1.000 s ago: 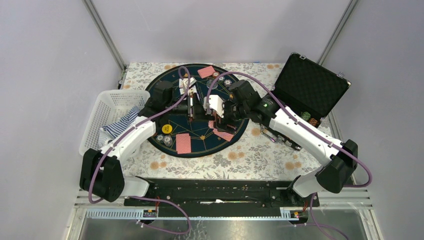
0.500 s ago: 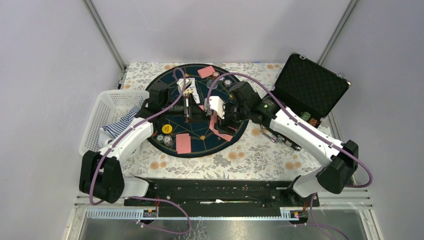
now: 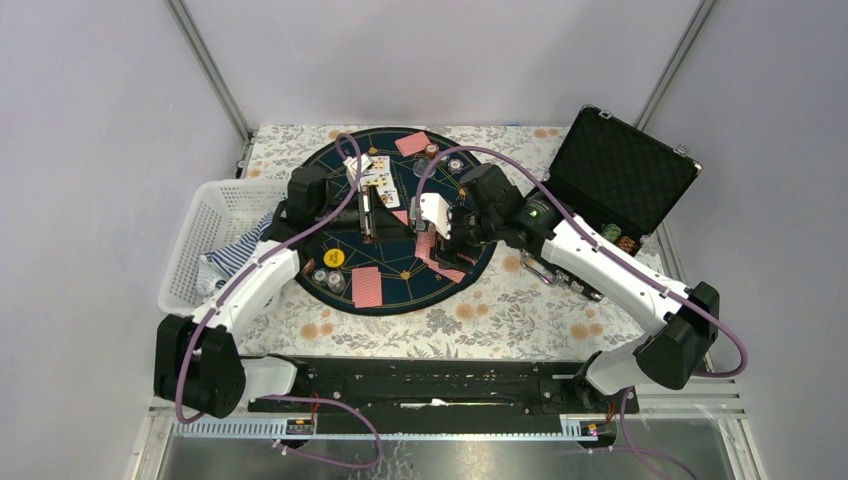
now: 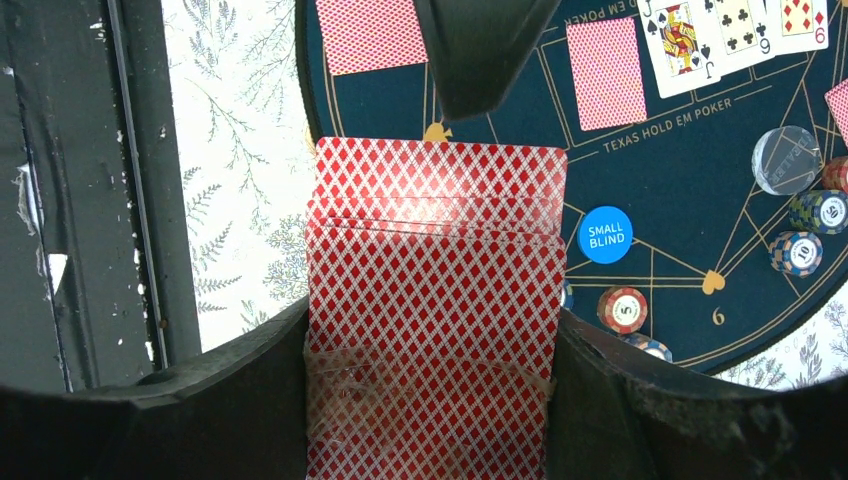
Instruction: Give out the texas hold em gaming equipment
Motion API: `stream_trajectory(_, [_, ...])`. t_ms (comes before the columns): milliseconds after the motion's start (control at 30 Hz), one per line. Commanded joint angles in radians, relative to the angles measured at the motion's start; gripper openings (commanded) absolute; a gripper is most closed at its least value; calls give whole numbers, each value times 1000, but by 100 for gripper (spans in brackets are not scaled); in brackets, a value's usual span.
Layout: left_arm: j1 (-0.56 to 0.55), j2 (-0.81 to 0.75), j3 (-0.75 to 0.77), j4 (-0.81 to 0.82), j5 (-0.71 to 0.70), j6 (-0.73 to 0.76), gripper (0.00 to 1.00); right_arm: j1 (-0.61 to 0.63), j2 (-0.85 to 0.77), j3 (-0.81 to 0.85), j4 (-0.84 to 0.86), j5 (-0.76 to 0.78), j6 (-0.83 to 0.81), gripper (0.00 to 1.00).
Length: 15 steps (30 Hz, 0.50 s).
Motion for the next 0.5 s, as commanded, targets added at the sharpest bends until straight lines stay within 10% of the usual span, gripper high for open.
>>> stream_trajectory(0, [10,-61,-6,107,38,-21,29,-2,-51,-1,29,-24,10,0])
stream_trajectory(267, [-52,-21,34,1,-34,67,41,-2,-37,12,39,-45,22,0])
stream_trajectory(467, [-59,16,46,-59,-36,97,19,-1,-39,15,44,-51,32,0])
